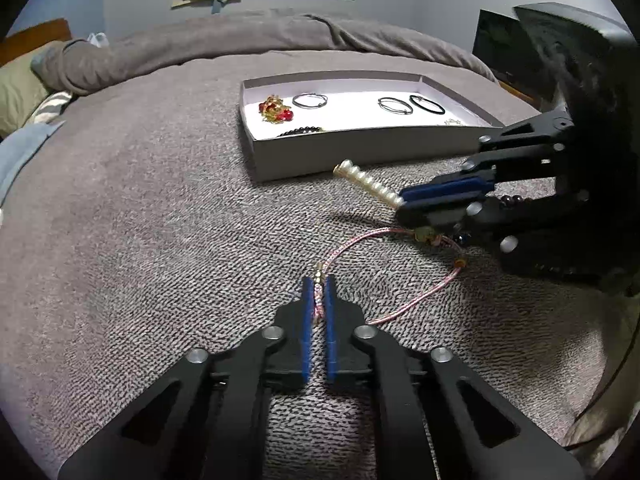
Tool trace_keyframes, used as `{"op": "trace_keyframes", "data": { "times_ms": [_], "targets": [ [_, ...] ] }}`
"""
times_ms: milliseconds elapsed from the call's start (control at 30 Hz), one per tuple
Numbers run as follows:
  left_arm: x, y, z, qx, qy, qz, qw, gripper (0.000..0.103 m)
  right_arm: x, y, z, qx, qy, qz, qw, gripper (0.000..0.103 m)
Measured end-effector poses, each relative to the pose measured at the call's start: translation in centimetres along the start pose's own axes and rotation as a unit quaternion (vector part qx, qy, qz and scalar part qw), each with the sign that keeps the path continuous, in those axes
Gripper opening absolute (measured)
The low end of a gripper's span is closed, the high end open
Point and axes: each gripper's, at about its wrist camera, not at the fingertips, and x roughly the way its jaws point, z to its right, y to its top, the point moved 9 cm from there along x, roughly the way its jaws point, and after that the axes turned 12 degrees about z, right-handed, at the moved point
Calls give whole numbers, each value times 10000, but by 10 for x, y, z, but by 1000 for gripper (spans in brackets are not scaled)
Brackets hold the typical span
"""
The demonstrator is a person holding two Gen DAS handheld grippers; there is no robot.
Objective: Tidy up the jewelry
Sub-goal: 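Grasp the pink cord bracelet with the left gripper while the right grasps the pearl clip, then carry the pink bracelet and pearl clip into the box and release them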
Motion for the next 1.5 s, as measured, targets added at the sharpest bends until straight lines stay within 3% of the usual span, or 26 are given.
{"op": "trace_keyframes", "data": {
  "times_ms": [233, 667, 933, 1133, 1300, 1500],
  "targets": [
    [-3, 5, 4, 208, 127, 140, 9996, 4, -13, -3, 21, 204, -433, 68, 9988, 8],
    [-26, 31, 3, 127, 188, 731, 9971, 4, -38, -11, 54, 730, -737, 254, 9943, 8],
    [-38, 88, 11, 445, 30, 1147, 9924, 3, -51, 3, 96, 1072, -1003, 357, 9885, 8],
    [-38, 161, 11, 785, 110, 1632, 9834, 3, -39, 13, 143, 1460, -1175, 244, 9820, 8],
    [-6, 208, 23, 500, -270, 1818, 9817, 3, -20, 14, 183, 1723, -1350, 127, 9757, 8],
    [82, 200, 28, -498, -925, 1193, 9873, 3, 15, 12, 225, 1899, -1434, -246, 9710, 8]
  ]
}}
